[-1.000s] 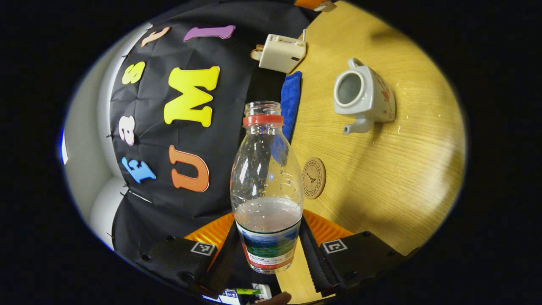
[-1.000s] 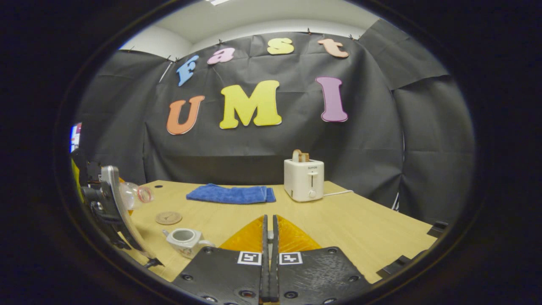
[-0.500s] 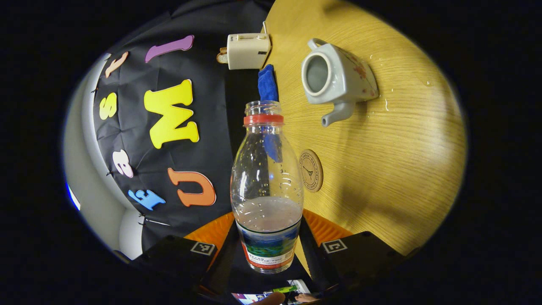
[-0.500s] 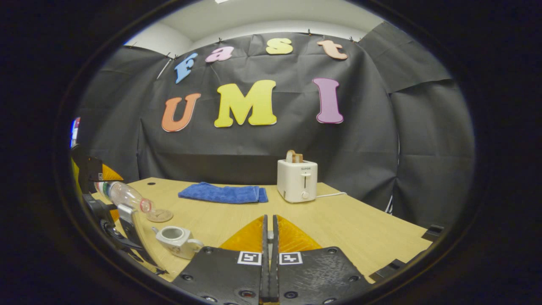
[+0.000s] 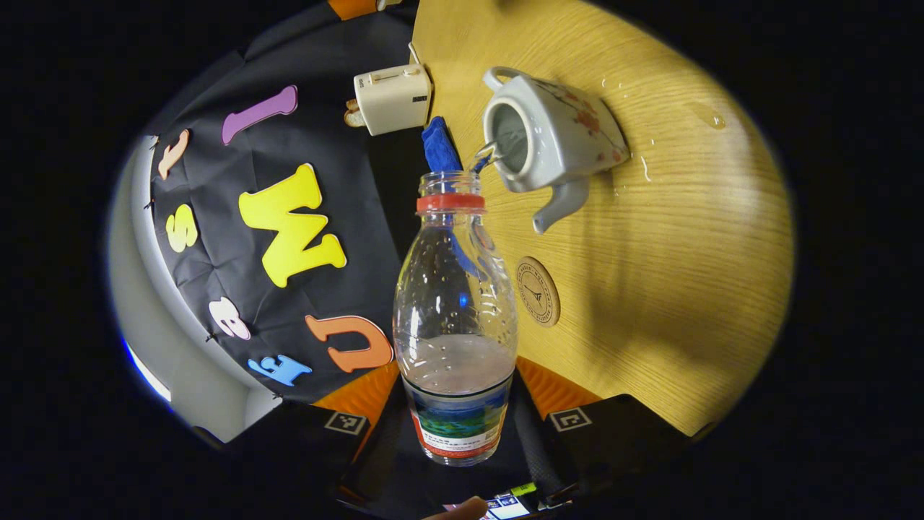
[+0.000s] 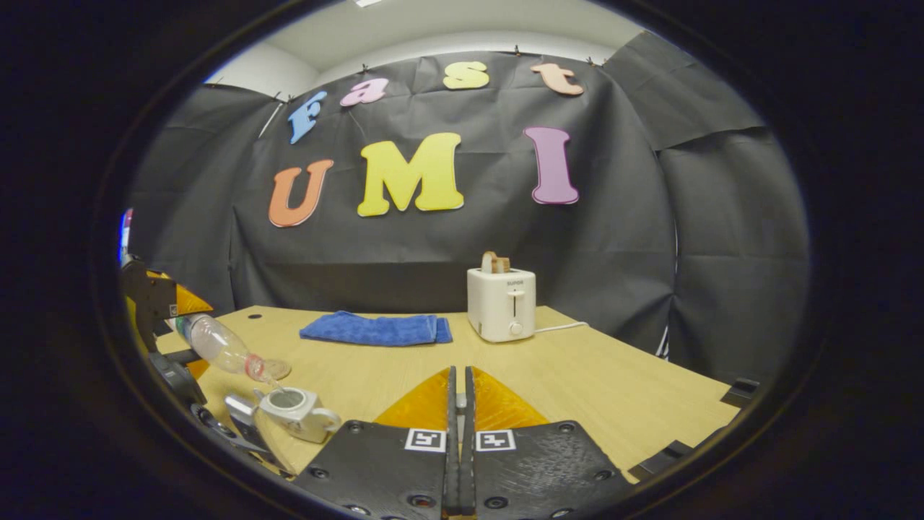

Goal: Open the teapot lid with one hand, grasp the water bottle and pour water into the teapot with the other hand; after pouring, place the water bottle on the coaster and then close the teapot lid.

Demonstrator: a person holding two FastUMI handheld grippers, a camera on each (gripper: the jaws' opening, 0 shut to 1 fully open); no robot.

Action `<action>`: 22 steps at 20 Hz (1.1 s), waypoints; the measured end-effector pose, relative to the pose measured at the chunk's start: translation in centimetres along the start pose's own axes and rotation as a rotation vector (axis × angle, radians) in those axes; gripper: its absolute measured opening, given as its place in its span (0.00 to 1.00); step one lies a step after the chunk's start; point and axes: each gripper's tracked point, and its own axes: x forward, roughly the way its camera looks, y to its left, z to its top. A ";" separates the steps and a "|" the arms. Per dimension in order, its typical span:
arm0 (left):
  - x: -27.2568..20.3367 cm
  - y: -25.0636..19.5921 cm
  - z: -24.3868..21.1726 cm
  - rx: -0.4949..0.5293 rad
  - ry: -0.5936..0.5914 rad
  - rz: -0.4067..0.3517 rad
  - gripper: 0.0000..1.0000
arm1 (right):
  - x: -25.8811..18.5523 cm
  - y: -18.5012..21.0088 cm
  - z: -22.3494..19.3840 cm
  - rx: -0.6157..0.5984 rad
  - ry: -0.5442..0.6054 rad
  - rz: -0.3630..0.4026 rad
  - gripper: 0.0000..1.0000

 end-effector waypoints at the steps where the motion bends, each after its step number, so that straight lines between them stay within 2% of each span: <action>1: -0.1 0.2 0.2 0.019 0.000 0.006 0.76 | 0.1 -0.1 0.0 0.006 0.003 0.000 0.00; 11: -0.5 0.7 0.7 0.131 0.032 0.021 0.76 | 0.1 -0.2 -0.3 0.028 0.021 0.002 0.00; 22: -1.3 3.0 2.4 0.285 0.039 0.095 0.77 | 0.2 -0.4 -0.3 0.015 0.024 -0.003 0.00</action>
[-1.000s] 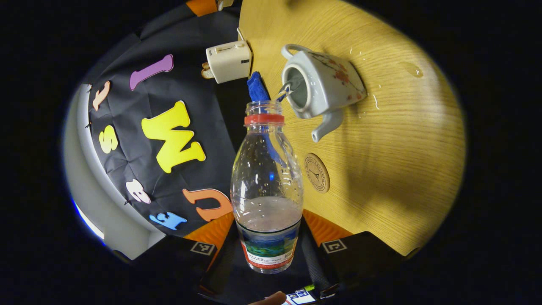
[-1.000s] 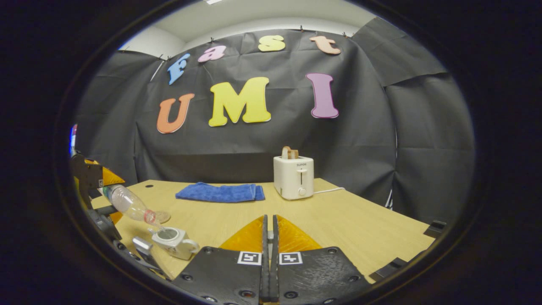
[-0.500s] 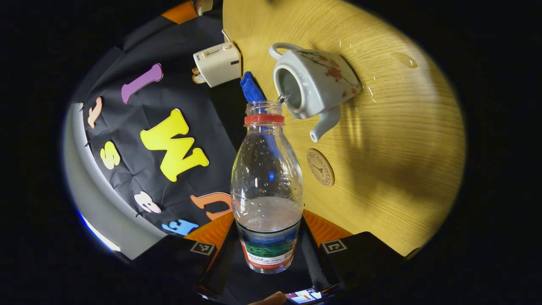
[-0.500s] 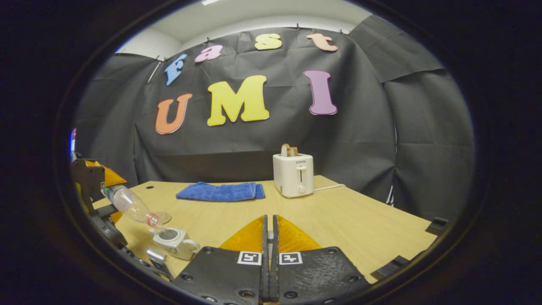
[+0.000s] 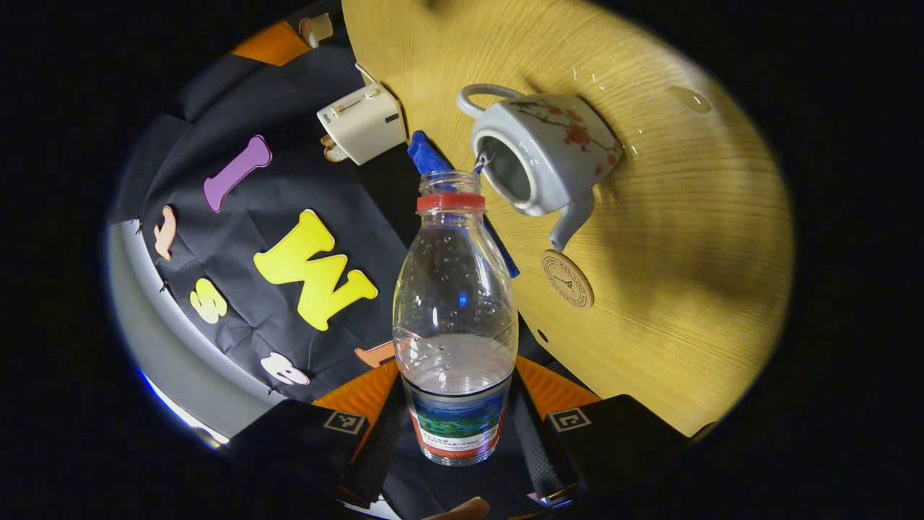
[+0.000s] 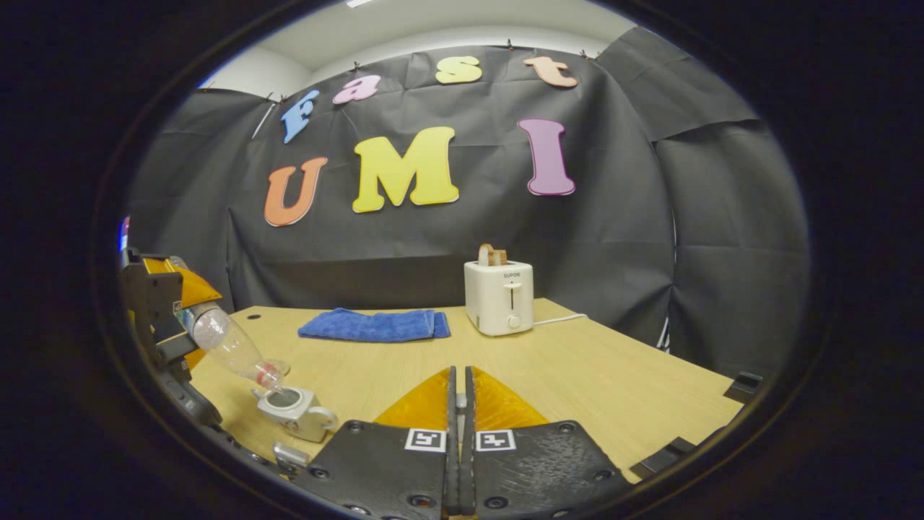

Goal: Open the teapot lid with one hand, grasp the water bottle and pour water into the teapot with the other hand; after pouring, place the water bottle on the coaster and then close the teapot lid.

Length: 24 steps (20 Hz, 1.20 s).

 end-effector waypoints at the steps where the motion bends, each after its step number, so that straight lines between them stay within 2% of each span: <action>1: 0.1 0.2 0.0 0.008 0.000 0.003 0.77 | 0.0 0.0 0.0 -0.001 0.001 0.001 0.00; 11: 0.1 0.3 -0.2 0.035 0.011 -0.003 0.77 | -0.1 -0.3 0.3 0.009 -0.001 -0.006 0.00; 24: -0.5 1.3 0.1 0.061 0.013 0.065 0.77 | 0.1 -1.3 0.4 0.030 0.007 -0.023 0.00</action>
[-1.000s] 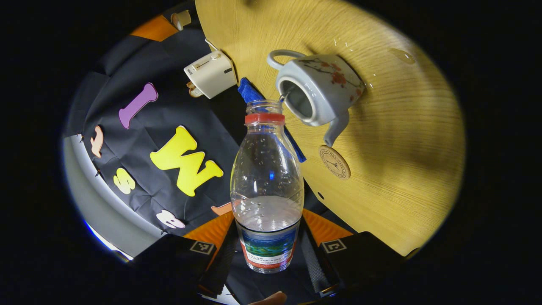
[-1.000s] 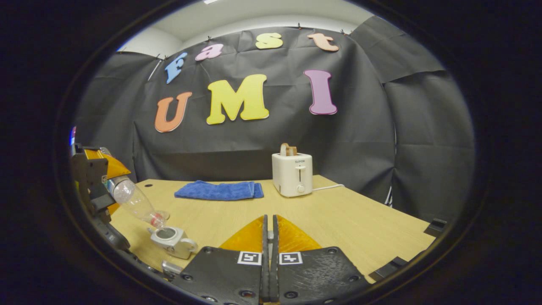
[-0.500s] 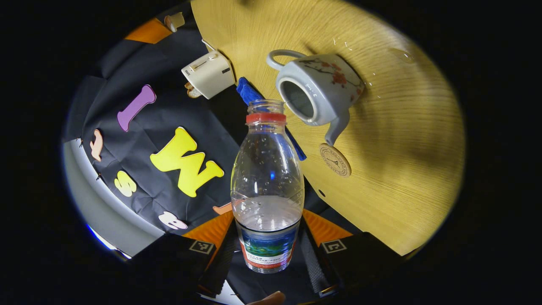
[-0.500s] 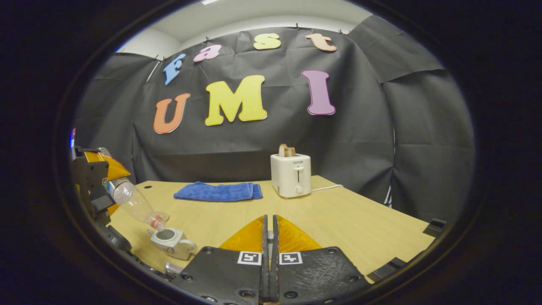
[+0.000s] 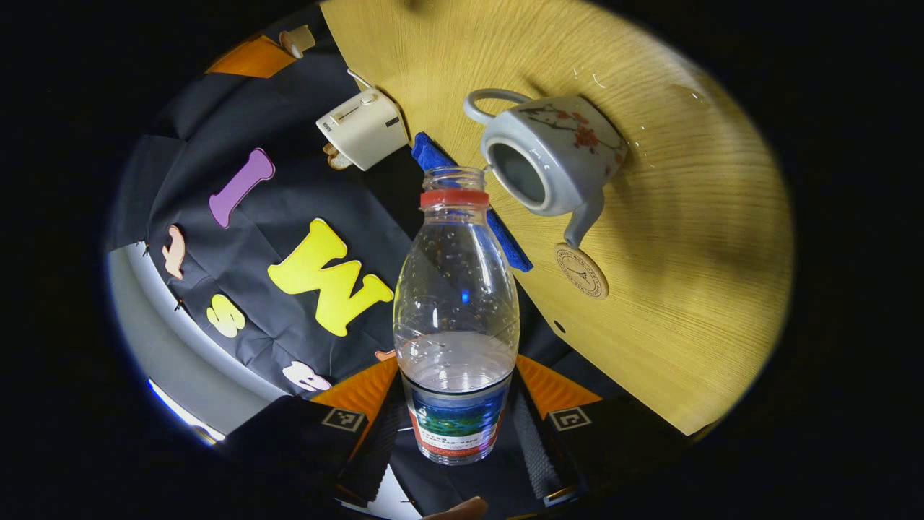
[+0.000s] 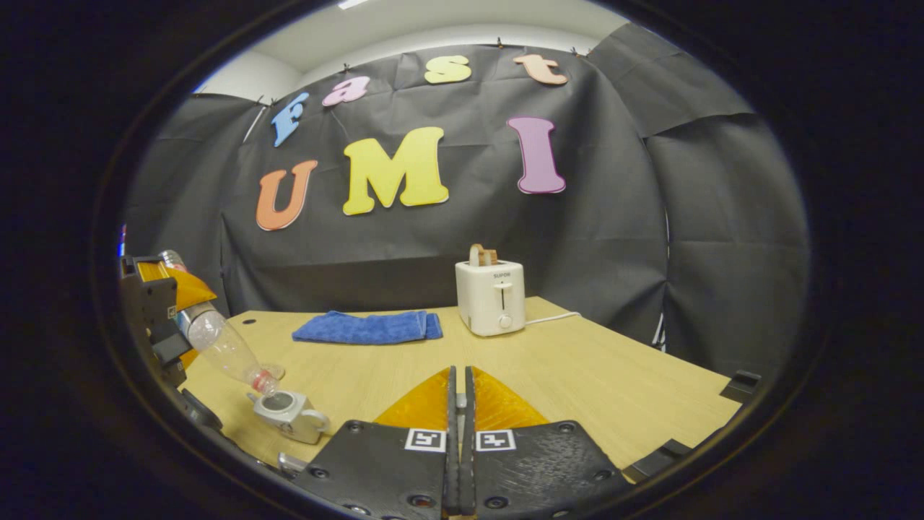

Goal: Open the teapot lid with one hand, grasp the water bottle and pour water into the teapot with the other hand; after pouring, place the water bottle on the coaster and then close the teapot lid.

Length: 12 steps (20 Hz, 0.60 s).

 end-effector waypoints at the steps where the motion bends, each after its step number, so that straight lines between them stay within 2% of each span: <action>1: -0.1 0.1 0.1 0.002 -0.008 0.010 0.77 | 0.0 -0.1 0.1 0.000 -0.001 -0.003 0.00; 3: -0.1 0.4 0.0 -0.001 -0.023 0.029 0.77 | -0.1 -0.7 0.5 -0.001 -0.017 -0.019 0.00; 5: 0.1 0.6 -0.4 -0.053 -0.042 0.043 0.77 | -0.2 -1.1 0.8 0.011 -0.023 -0.023 0.00; 9: 0.9 0.4 -2.0 -0.268 -0.038 0.035 0.76 | 0.0 -2.0 1.0 0.022 -0.027 -0.043 0.02; 10: 1.1 1.0 -2.5 -0.301 -0.029 0.053 0.80 | 0.0 -2.0 0.9 0.013 -0.029 -0.049 0.02; 12: 1.8 1.7 -3.8 -0.389 -0.022 0.063 0.75 | 0.1 -1.8 0.6 -0.003 -0.024 -0.051 0.02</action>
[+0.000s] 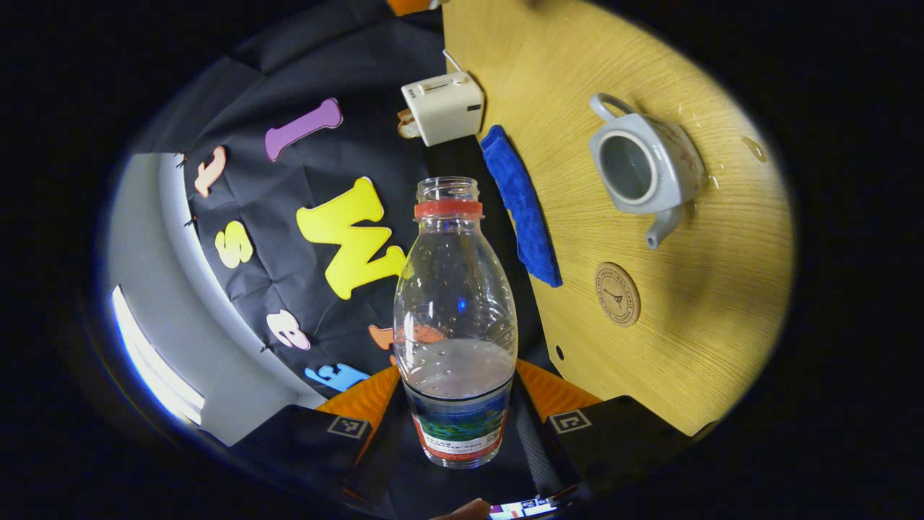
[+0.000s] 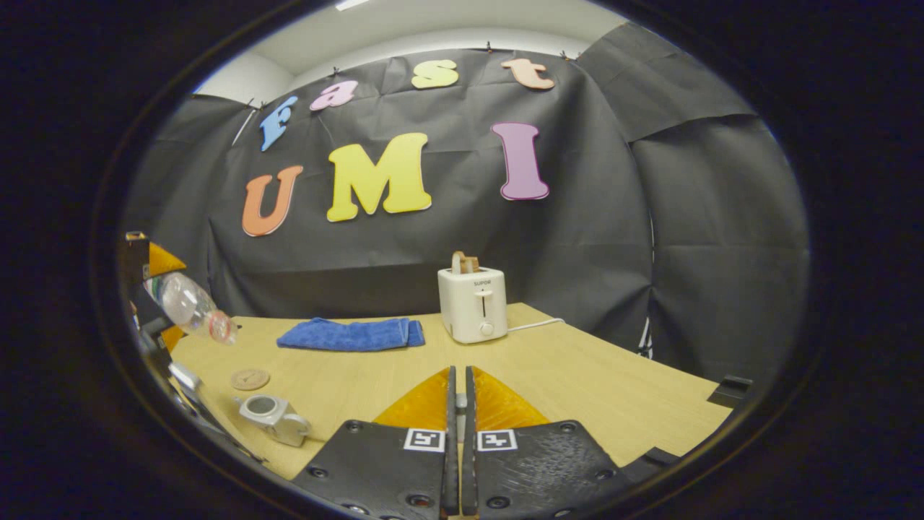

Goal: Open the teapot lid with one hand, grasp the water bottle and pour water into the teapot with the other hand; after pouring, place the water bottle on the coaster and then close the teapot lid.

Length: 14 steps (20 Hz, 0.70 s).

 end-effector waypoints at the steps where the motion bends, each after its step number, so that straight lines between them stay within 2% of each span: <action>1: 0.4 0.1 -0.5 -0.058 0.005 -0.008 0.79 | 0.0 0.3 0.0 -0.002 0.002 0.004 0.02; 2: 0.7 0.1 -0.9 -0.131 0.008 -0.021 0.75 | 0.0 0.6 -0.2 -0.007 0.003 0.009 0.02; 4: 1.1 0.1 -1.3 -0.313 0.006 -0.027 0.76 | -0.1 1.2 -0.5 -0.025 0.003 0.016 0.02; 8: 2.4 2.6 -2.7 -0.621 0.027 0.052 0.76 | -0.1 2.4 -1.2 -0.043 0.016 0.036 0.02; 11: 3.4 2.5 -3.0 -0.879 0.027 0.010 0.75 | -0.1 2.9 -1.4 -0.057 0.016 0.044 0.02; 14: 4.3 2.0 -3.1 -1.091 0.029 -0.048 0.76 | -0.2 2.9 -1.5 -0.059 0.017 0.047 0.02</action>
